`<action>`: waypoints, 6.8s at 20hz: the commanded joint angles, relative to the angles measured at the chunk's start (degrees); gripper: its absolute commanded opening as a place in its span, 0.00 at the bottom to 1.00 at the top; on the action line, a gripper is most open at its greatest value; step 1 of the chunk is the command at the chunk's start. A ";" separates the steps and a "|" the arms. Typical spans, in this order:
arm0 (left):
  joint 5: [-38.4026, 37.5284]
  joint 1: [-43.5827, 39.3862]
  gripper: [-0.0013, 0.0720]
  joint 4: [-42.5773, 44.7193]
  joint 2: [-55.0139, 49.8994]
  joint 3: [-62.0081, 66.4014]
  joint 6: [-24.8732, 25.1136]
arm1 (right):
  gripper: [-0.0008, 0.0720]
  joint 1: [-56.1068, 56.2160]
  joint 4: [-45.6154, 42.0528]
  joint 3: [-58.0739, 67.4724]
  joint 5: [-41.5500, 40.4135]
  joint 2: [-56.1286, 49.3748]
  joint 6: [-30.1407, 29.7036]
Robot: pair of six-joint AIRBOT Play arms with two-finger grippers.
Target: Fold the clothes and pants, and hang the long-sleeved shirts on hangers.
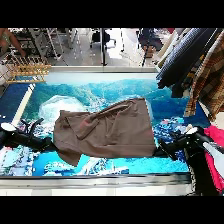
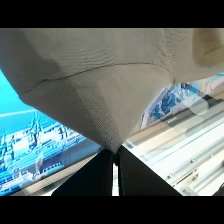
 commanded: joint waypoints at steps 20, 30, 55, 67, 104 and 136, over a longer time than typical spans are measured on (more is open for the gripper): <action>5.33 23.76 0.02 -96.76 19.91 46.73 5.18 | 0.03 0.20 4.20 64.94 -14.05 43.80 -18.45; 4.24 29.75 0.02 -64.39 17.77 53.92 0.33 | 0.03 0.20 5.44 64.00 -12.09 40.76 -16.96; 8.07 1.20 0.02 -10.64 -21.11 27.54 -2.51 | 0.03 17.88 -13.46 41.59 -18.01 -11.91 -16.85; -3.06 2.43 0.48 4.35 -9.11 10.49 -10.91 | 0.70 3.58 -9.92 26.77 8.41 -7.91 -18.64; 1.66 2.51 0.02 -7.48 17.59 -6.01 -4.81 | 0.03 0.31 -0.98 18.80 6.01 3.45 -25.86; 14.23 -3.13 0.41 -26.03 -18.01 16.92 -0.15 | 0.57 8.35 11.82 48.57 -1.81 -30.91 -22.43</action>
